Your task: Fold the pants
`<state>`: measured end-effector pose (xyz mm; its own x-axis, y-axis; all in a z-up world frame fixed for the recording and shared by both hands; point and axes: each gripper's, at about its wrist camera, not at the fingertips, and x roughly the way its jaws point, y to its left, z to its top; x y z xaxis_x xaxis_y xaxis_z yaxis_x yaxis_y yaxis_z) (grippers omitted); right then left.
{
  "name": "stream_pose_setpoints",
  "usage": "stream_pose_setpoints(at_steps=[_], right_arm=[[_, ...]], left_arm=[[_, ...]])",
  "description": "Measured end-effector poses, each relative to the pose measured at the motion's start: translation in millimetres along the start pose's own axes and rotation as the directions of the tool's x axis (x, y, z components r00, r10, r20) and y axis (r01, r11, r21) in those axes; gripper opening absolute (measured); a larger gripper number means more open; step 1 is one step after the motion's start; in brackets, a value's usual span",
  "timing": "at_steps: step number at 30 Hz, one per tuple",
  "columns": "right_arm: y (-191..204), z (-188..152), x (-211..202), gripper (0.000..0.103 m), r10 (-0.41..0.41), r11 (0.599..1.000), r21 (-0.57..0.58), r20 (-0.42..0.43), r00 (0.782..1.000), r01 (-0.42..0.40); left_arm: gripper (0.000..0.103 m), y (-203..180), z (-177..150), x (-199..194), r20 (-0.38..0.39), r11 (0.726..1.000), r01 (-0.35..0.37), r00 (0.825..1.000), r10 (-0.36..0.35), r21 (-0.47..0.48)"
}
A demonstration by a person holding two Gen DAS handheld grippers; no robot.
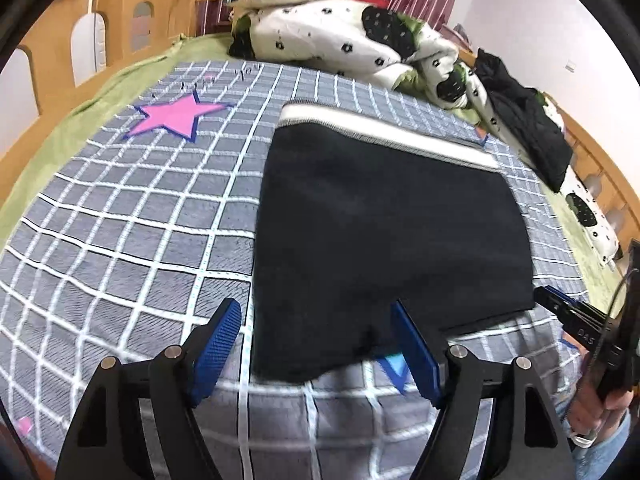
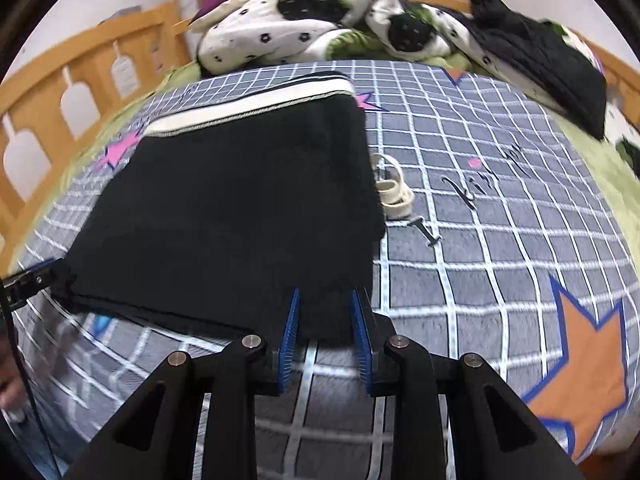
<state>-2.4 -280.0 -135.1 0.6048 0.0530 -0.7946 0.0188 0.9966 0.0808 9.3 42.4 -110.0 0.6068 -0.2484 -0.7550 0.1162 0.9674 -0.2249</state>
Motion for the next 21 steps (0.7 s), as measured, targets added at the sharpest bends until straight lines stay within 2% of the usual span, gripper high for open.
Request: stream_pose_setpoints(at_steps=[2,6,8,10,11,12,14,21], right_arm=[[4.6,-0.1,-12.5,0.026,-0.025,1.000,-0.005,0.022,0.999,0.025],[19.6,-4.6,-46.1,0.026,-0.047,0.998,-0.047,0.059,0.997,0.050],[24.7,-5.9,-66.2,0.027,-0.053,0.998,-0.040,0.081,0.995,0.056],[26.0,-11.1,-85.7,0.048,-0.046,0.998,-0.030,0.109,0.993,0.050],[26.3,-15.4,-96.2,0.073,-0.035,0.999,-0.026,0.136,0.990,0.039],[26.4,-19.5,-106.1,0.088,-0.023,0.999,-0.027,0.170,0.985,0.028],[27.8,-25.9,-123.7,0.089,-0.030,0.999,-0.031,0.221,0.975,0.037],[22.8,-39.7,-146.3,0.091,-0.036,0.999,0.000,0.211,0.977,0.037]], left_arm=[[0.076,-7.5,-1.1,-25.1,0.061,1.000,-0.023,0.998,0.022,0.018],[0.076,-23.3,-1.8,-60.9,0.118,0.994,-0.093,0.989,0.085,0.061],[0.081,-27.9,-3.5,-75.8,0.133,0.992,-0.102,0.987,0.093,0.069],[0.082,-34.0,-7.6,-92.6,0.152,0.992,-0.092,0.985,0.078,0.086],[0.083,-35.4,-9.4,-98.5,0.164,0.991,-0.097,0.983,0.081,0.090],[0.084,-37.6,-12.8,-104.2,0.177,0.989,-0.112,0.980,0.094,0.095],[0.086,-40.3,-16.3,-110.2,0.190,0.986,-0.125,0.976,0.104,0.106],[0.088,-39.0,-26.6,-126.7,0.203,0.990,-0.115,0.974,0.098,0.076]])
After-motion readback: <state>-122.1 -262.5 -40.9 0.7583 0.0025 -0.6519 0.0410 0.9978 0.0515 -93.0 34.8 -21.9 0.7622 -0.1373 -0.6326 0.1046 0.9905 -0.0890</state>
